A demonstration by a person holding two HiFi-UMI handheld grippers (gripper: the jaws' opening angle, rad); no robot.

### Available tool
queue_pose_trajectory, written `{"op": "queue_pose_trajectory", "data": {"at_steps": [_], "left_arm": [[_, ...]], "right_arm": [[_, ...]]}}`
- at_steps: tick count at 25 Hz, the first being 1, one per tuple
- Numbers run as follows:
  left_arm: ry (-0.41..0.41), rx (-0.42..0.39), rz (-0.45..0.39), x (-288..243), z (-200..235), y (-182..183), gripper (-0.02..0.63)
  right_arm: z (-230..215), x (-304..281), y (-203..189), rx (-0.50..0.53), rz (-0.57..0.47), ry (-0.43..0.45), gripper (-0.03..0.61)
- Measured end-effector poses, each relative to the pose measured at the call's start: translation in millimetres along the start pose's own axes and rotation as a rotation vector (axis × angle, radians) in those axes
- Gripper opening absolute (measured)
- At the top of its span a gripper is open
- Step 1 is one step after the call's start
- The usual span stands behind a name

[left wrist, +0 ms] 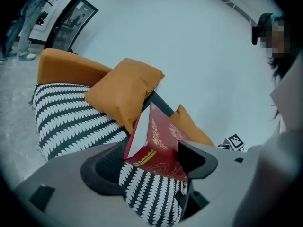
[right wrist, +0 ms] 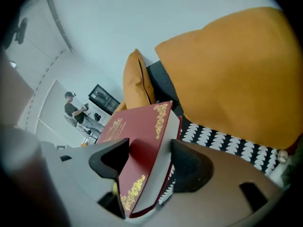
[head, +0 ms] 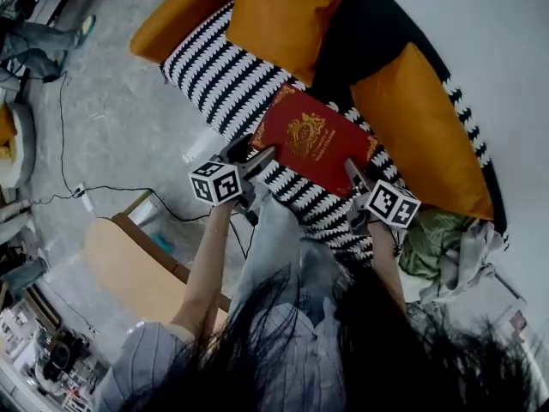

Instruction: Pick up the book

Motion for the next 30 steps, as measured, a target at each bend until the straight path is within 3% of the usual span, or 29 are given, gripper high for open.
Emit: {"op": "queue_pose_trajectory", "data": {"at_steps": [15,30], "left_arm": [[0.055,0.025,-0.082,71,-68,23,0.357],[0.091,0.043,-0.173,137,-135,6,0.357]], "right_arm": [[57,65,27,0.067,0.003,0.066,0.291],[90,141,22,0.14,-0.013,0.133,0.29]]}}
Point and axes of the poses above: the fingertips, and each gripper's own axes: x backward along the fingers, z to its left, y out of its top, the point moved 1 cm from there along x, backward along the fingers, and after that the axes turned 7 degrees about y, right-handed, at the moved point
